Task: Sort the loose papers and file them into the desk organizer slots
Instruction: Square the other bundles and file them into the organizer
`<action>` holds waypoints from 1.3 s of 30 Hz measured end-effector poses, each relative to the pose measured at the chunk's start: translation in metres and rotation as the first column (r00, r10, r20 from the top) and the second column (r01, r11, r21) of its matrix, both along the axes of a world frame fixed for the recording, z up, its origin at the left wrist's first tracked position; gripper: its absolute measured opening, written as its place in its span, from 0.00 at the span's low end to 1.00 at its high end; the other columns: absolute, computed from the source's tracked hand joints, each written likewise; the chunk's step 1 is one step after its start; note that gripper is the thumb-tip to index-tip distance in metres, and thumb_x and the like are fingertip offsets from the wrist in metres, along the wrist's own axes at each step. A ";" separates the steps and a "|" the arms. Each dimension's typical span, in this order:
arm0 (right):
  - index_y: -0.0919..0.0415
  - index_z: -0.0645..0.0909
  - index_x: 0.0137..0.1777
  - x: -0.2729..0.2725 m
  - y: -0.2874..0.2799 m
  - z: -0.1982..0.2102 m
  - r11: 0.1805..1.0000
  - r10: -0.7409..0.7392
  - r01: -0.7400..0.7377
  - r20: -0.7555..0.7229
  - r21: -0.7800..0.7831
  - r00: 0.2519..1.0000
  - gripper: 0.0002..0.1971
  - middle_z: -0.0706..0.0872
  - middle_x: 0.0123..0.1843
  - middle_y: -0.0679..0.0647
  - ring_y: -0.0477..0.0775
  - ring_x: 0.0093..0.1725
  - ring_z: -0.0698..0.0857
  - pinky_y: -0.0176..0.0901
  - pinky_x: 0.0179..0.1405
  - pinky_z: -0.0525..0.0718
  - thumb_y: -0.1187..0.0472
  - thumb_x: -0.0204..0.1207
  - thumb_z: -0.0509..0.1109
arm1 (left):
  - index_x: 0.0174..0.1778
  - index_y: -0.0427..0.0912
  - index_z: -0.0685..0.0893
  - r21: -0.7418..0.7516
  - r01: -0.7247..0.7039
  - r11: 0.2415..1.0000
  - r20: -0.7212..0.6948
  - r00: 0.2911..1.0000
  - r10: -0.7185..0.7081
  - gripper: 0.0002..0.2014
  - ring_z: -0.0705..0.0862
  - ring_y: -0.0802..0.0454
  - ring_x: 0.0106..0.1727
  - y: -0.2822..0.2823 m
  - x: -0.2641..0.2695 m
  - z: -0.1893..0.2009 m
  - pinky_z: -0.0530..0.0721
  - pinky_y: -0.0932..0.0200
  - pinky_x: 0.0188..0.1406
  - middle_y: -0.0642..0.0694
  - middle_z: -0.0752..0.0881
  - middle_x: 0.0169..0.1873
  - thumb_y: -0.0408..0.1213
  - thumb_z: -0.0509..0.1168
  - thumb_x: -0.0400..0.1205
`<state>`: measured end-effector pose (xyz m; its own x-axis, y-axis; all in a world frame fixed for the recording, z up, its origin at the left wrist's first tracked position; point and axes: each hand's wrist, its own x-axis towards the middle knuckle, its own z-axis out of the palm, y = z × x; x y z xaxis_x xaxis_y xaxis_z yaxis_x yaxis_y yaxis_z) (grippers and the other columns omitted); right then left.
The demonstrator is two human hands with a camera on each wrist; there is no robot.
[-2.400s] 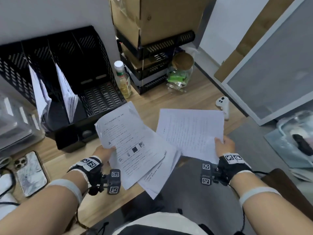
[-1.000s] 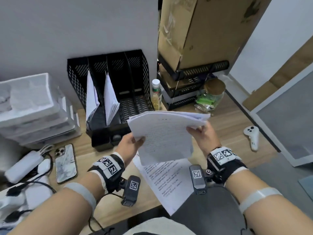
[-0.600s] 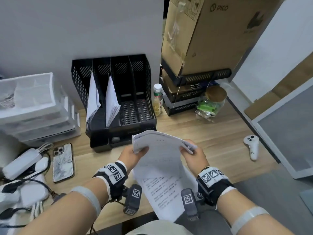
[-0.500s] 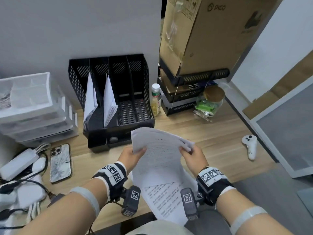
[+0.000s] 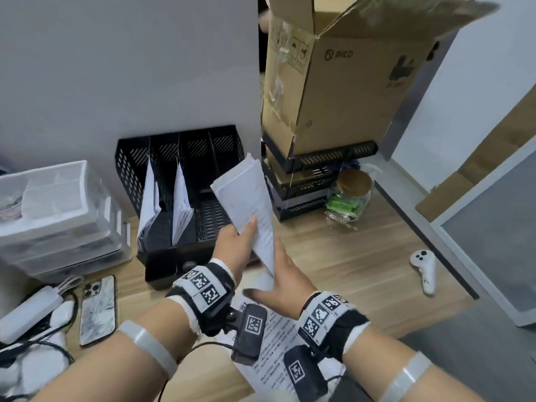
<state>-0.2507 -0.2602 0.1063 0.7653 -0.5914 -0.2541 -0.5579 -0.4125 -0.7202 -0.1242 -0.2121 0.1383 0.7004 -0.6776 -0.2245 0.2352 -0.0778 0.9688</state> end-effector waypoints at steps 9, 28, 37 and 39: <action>0.30 0.62 0.77 0.012 -0.051 0.039 0.983 -0.105 0.126 0.152 -0.134 0.983 0.39 0.87 0.48 0.58 0.62 0.44 0.85 0.48 0.42 0.83 0.72 0.74 0.57 | 0.72 0.48 0.80 -0.031 0.237 0.971 0.190 0.955 -0.227 0.22 0.88 0.52 0.65 0.009 0.012 0.031 0.89 0.50 0.62 0.49 0.89 0.63 0.49 0.70 0.82; 0.46 0.64 0.79 0.198 -0.049 0.042 0.974 -0.204 0.217 0.168 -0.068 0.965 0.26 0.81 0.63 0.58 0.63 0.64 0.81 0.46 0.59 0.78 0.68 0.84 0.54 | 0.84 0.63 0.65 0.202 0.217 0.955 -0.220 0.960 -0.172 0.30 0.82 0.43 0.71 0.005 0.155 -0.022 0.85 0.41 0.67 0.48 0.76 0.77 0.37 0.64 0.88; 0.41 0.62 0.78 0.243 -0.044 -0.011 0.974 0.116 -0.112 0.006 -0.196 0.993 0.27 0.83 0.68 0.51 0.57 0.67 0.83 0.53 0.66 0.81 0.62 0.81 0.58 | 0.86 0.69 0.51 0.041 0.188 0.981 0.017 0.982 -0.189 0.51 0.74 0.52 0.79 -0.003 0.201 0.000 0.74 0.37 0.78 0.51 0.69 0.84 0.64 0.75 0.71; 0.44 0.59 0.80 0.246 -0.039 -0.015 0.948 0.176 -0.201 -0.121 -0.248 0.977 0.33 0.80 0.70 0.56 0.63 0.67 0.82 0.57 0.64 0.82 0.68 0.76 0.58 | 0.85 0.68 0.52 0.170 0.110 0.979 0.176 0.974 -0.140 0.58 0.74 0.51 0.80 -0.004 0.210 0.006 0.77 0.39 0.77 0.51 0.70 0.83 0.66 0.80 0.62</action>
<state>-0.0051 -0.2992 0.0913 0.8486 -0.4937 -0.1900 -0.5131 -0.6811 -0.5223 0.0853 -0.2164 0.1441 0.6520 -0.7287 -0.2096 0.0302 -0.2512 0.9675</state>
